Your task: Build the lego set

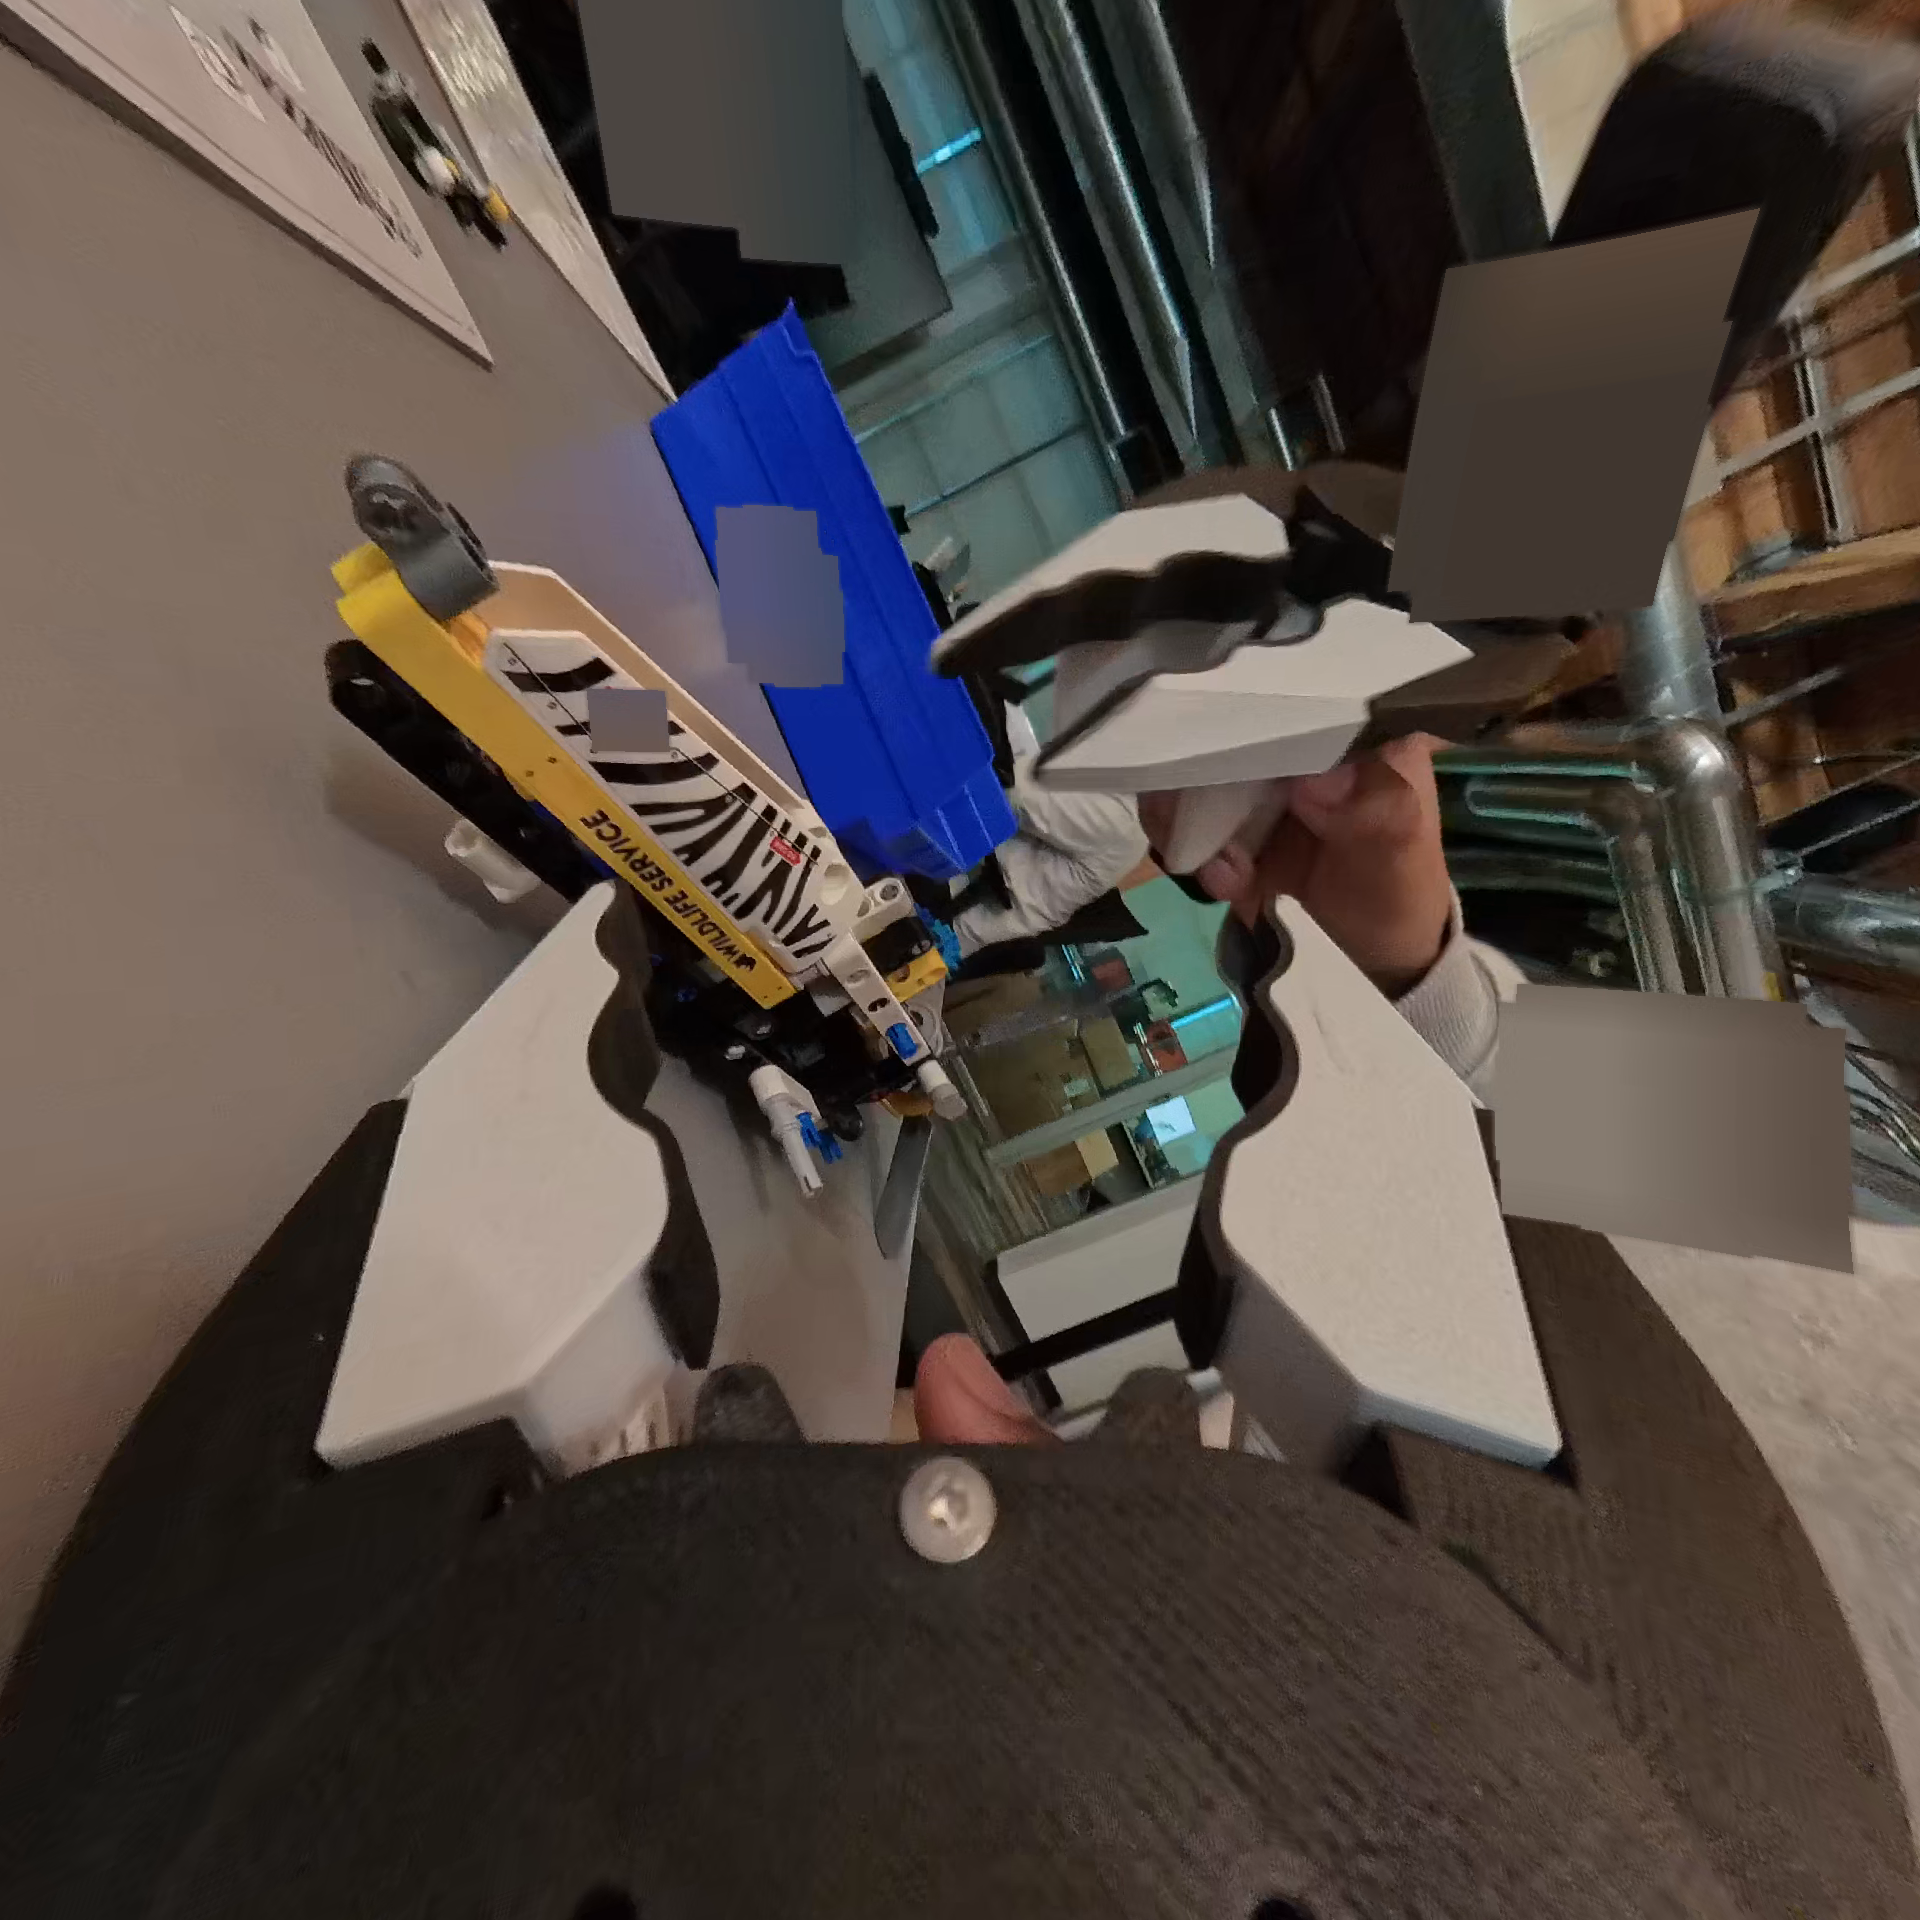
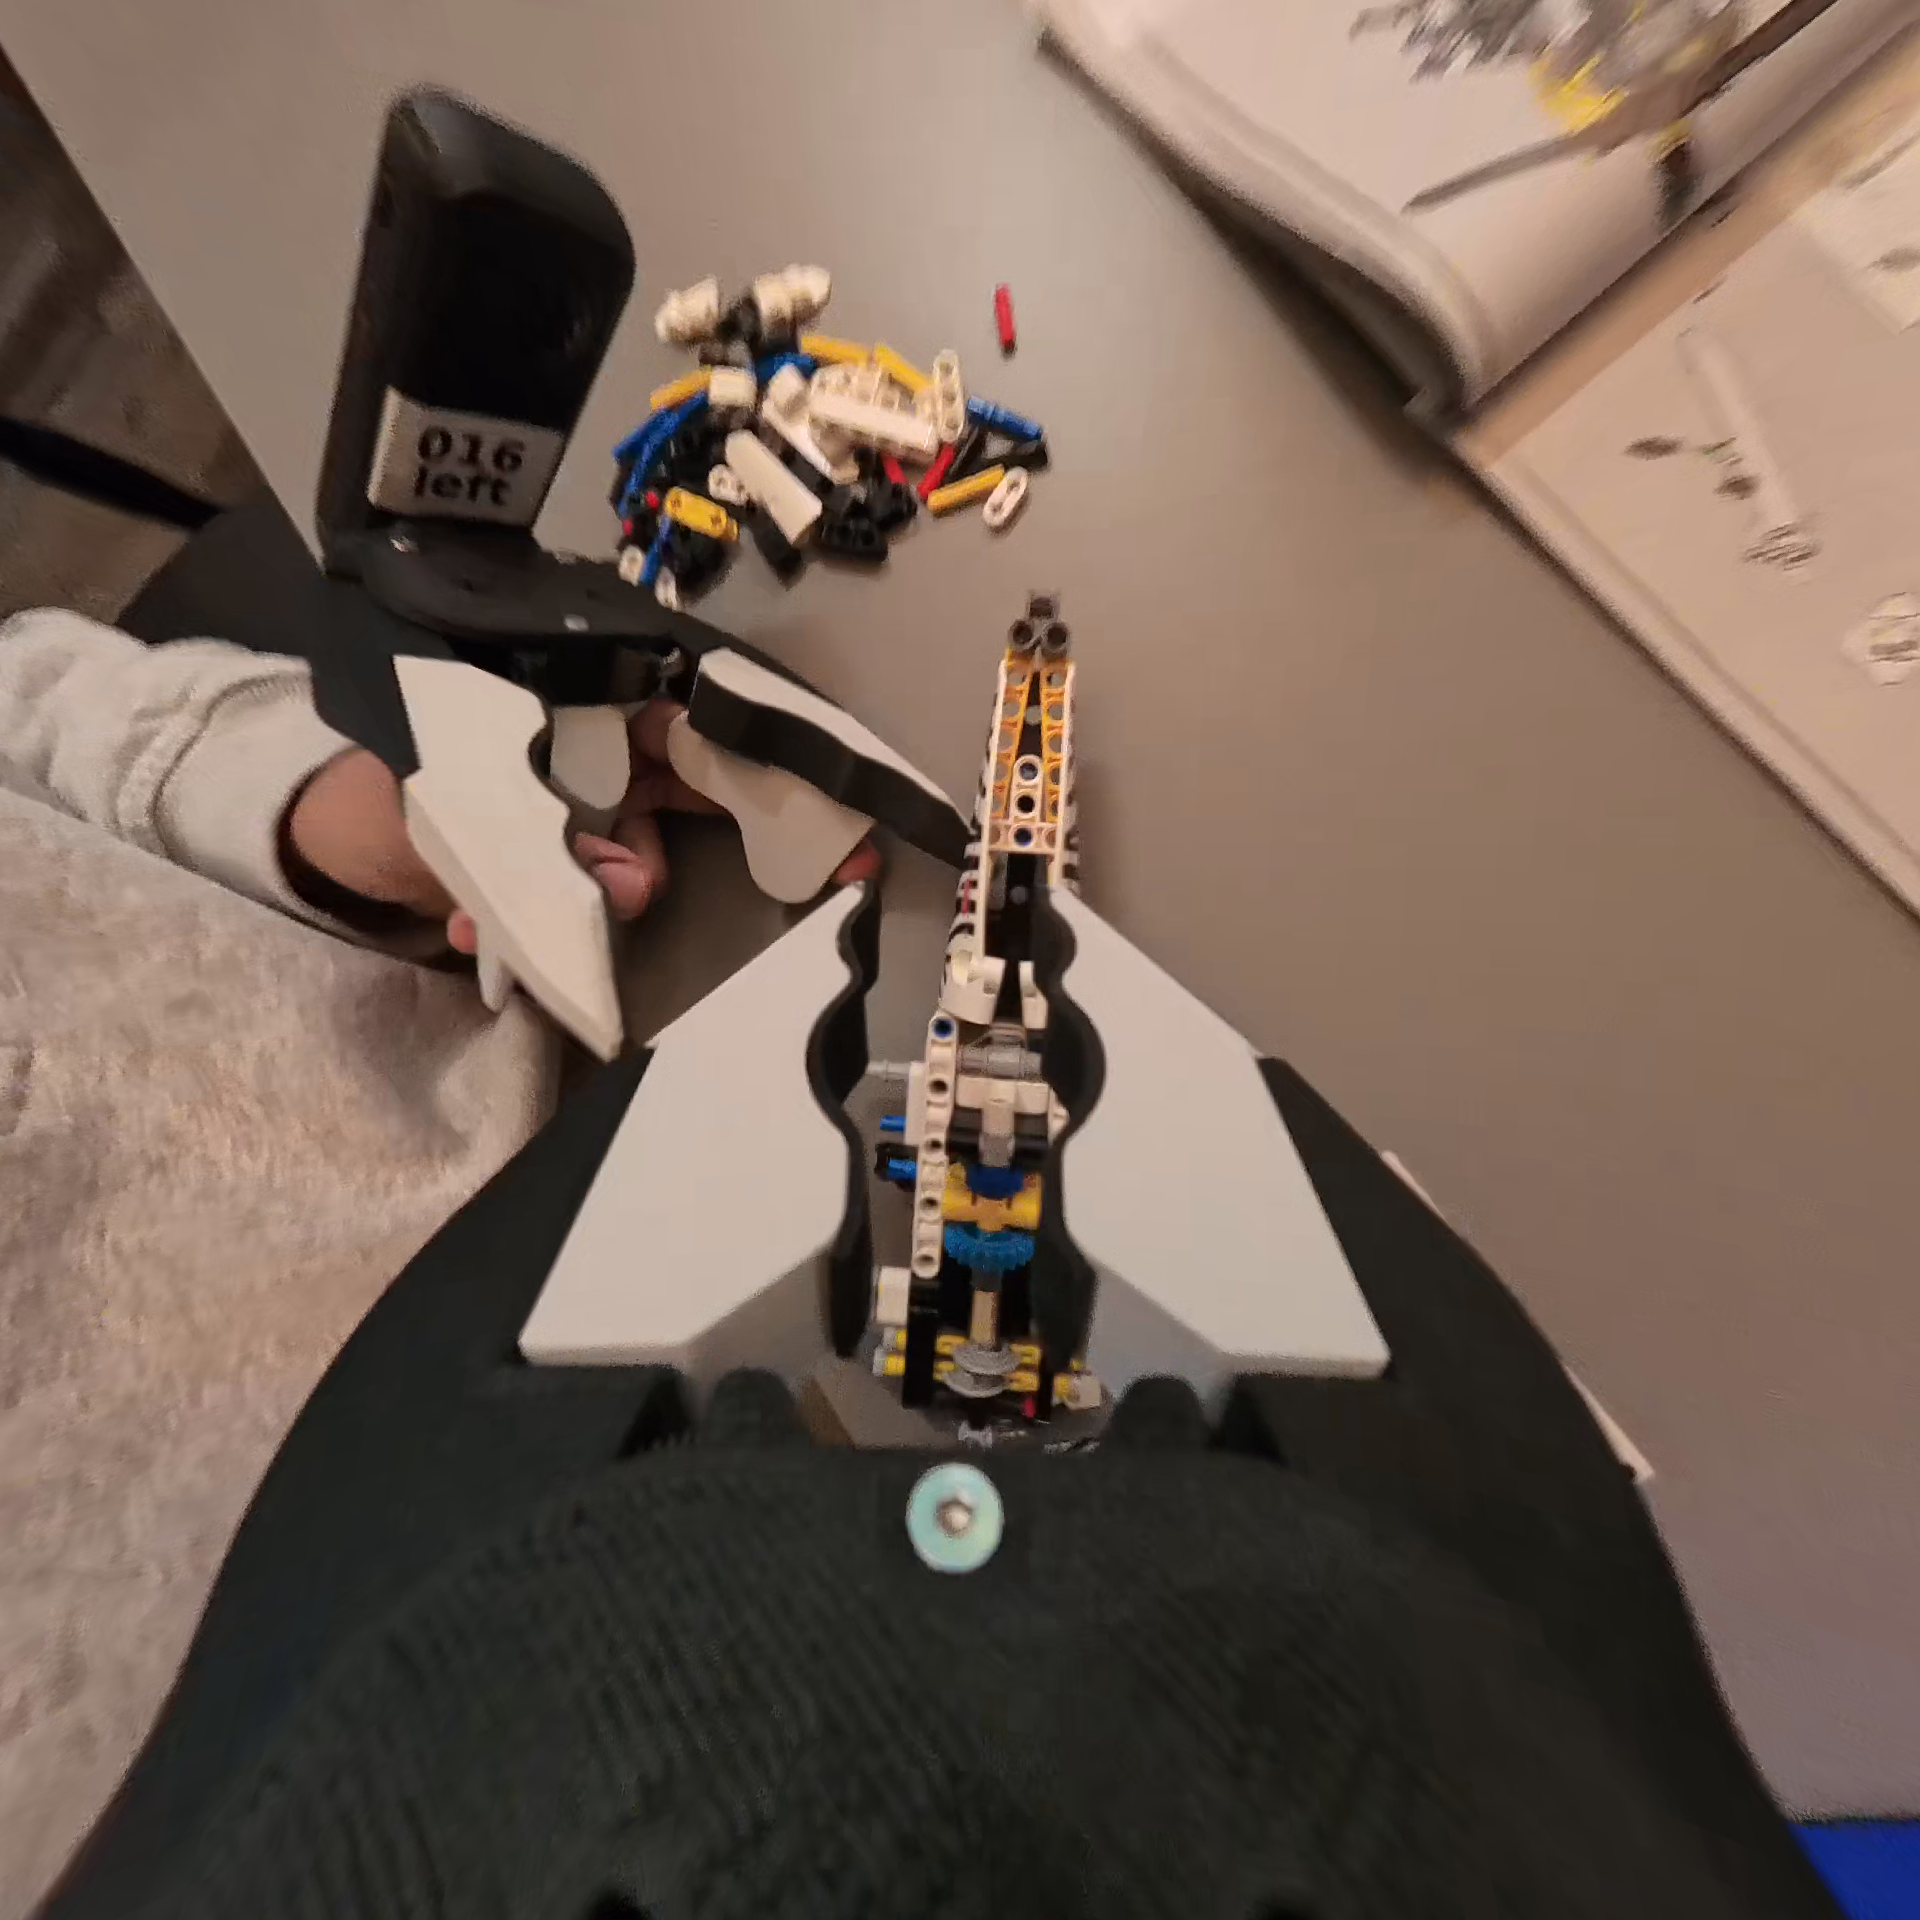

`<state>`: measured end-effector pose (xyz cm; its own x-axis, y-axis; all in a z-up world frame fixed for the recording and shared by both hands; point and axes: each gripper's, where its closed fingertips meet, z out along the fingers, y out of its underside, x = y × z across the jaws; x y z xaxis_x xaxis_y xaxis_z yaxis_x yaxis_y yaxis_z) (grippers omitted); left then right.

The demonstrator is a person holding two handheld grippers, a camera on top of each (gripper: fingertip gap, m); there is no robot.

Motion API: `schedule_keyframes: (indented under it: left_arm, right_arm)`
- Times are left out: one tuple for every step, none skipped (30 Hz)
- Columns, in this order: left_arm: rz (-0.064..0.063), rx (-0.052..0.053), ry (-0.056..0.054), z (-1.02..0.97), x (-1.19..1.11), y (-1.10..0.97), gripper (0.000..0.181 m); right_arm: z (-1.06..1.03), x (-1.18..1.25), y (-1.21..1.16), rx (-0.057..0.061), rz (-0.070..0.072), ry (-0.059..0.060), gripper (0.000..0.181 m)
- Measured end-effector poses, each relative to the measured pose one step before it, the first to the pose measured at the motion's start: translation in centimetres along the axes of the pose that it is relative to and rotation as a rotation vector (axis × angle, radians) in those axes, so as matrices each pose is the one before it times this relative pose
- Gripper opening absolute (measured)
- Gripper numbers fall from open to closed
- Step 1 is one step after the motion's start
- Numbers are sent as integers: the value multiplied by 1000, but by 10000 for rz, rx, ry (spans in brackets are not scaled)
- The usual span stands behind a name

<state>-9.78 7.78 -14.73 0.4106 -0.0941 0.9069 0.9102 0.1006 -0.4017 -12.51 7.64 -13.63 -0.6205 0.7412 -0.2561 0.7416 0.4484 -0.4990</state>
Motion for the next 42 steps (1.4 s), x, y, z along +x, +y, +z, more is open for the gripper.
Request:
schedule_keyframes:
  left_arm:
    - [28,183,-18,-142,6,-251,113]
    - [51,169,-22,-130,4,-234,114]
    - [86,152,-58,-139,-9,-199,114]
    - [111,133,-113,-167,-71,-206,114]
    - [99,120,-139,-185,-110,-213,114]
    - [65,82,-134,-194,-134,-170,114]
    - [82,38,-149,-117,-152,-89,114]
    - [147,-43,-180,-23,-132,81,114]
    - [238,-49,-233,6,-117,148,114]
    - [336,-21,-235,-17,-40,149,114]
    - [409,-4,-197,-100,81,138,113]
    - [426,40,-168,-192,152,84,113]
    - [390,98,-155,-316,167,-5,113]
    - [359,153,-123,-431,202,-152,112]
    - [354,178,-117,-522,192,-273,112]
    - [341,214,-153,-604,97,-394,111]
    - [309,233,-205,-630,-25,-502,111]
    - [279,230,-216,-628,-105,-551,111]
    - [257,206,-222,-571,-170,-546,110]
    - [256,158,-244,-472,-253,-486,109]
    - [237,90,-277,-338,-372,-405,108]
    - [187,14,-285,-184,-451,-310,107]
    - [143,-39,-245,-37,-423,-226,106]
    - [111,-68,-171,74,-321,-180,106]
    - [103,-56,-110,149,-209,-184,105]
    - [122,-33,-86,216,-158,-211,104]
    - [141,-35,-103,263,-201,-180,102]
    - [127,-52,-129,298,-265,-140,101]
    - [95,-35,-105,283,-241,-124,100]
    - [61,32,-54,253,-152,-166,99]
    - [32,51,-12,217,-97,-167,99]
    - [22,19,10,224,-63,-89,99]
    - [20,-17,5,215,-87,-16,98]
    - [4,-36,12,198,-55,52,98]
    - [-23,-56,29,185,-10,117,98]
    - [-19,-76,31,149,8,194,98]
    - [-10,-66,18,107,-2,207,98]
    - [-12,-57,25,88,27,220,98]
    - [-15,-58,42,73,61,216,98]
    - [-2,-55,44,64,79,205,98]
    - [19,-40,24,40,51,151,98]
    - [45,4,-9,22,10,51,98]
  right_arm:
    - [-843,-487,-471,527,81,-31,28]
    - [-856,-1143,-632,641,-7,-265,30]
    - [-854,-1277,-697,736,-177,-186,31]
    - [-824,-1034,-538,693,-334,65,30]
    - [-828,-622,-301,588,-432,321,30]
    - [-882,-153,-143,551,-481,559,31]
    - [-980,199,-93,626,-496,705,35]
    - [-1049,340,-67,725,-457,717,44]
    - [-1103,491,57,768,-326,715,48]
    - [-1131,657,164,806,-180,712,50]
    - [-1141,621,188,822,-98,576,55]
    - [-1094,616,251,741,-20,451,53]
    - [-953,561,440,484,73,307,52]
    - [-756,429,764,113,156,126,52]
    - [-553,267,1086,-228,184,-49,55]
    - [-426,185,1333,-413,145,-105,62]
    - [-336,241,1532,-498,93,-56,66]
    - [-272,254,1597,-481,79,-17,70]
    - [-198,118,1479,-369,122,-75,75]
    - [-144,-96,1297,-255,181,-174,79]
    - [-112,-251,1103,-193,204,-237,79]
    - [-46,-312,992,-175,157,-240,79]
    - [41,-348,960,-214,80,-218,78]
    - [192,-585,1094,-344,-12,-332,76]
    - [362,-693,1227,-511,-32,-386,71]
    - [469,-490,1190,-585,-30,-254,70]
    - [496,-246,979,-515,-29,-108,72]
    - [462,-299,700,-377,-35,-170,73]
    - [382,-253,435,-247,-17,-184,72]
    - [270,-55,227,-145,16,-104,71]
    - [163,29,52,-48,38,-82,70]
    - [111,-32,-104,37,69,-143,68]
    - [94,-147,-122,57,118,-240,64]
    - [100,-233,-132,54,162,-319,59]
    - [80,-179,-248,107,205,-291,50]
    - [58,49,-303,118,244,-149,43]
    - [60,243,-229,50,218,-25,39]
    - [78,288,-213,10,147,36,38]
    - [98,363,-228,-1,68,125,37]
    - [154,394,-262,-12,-22,191,35]
    - [236,364,-264,-46,-81,213,34]
    - [336,366,-268,-89,-101,234,34]
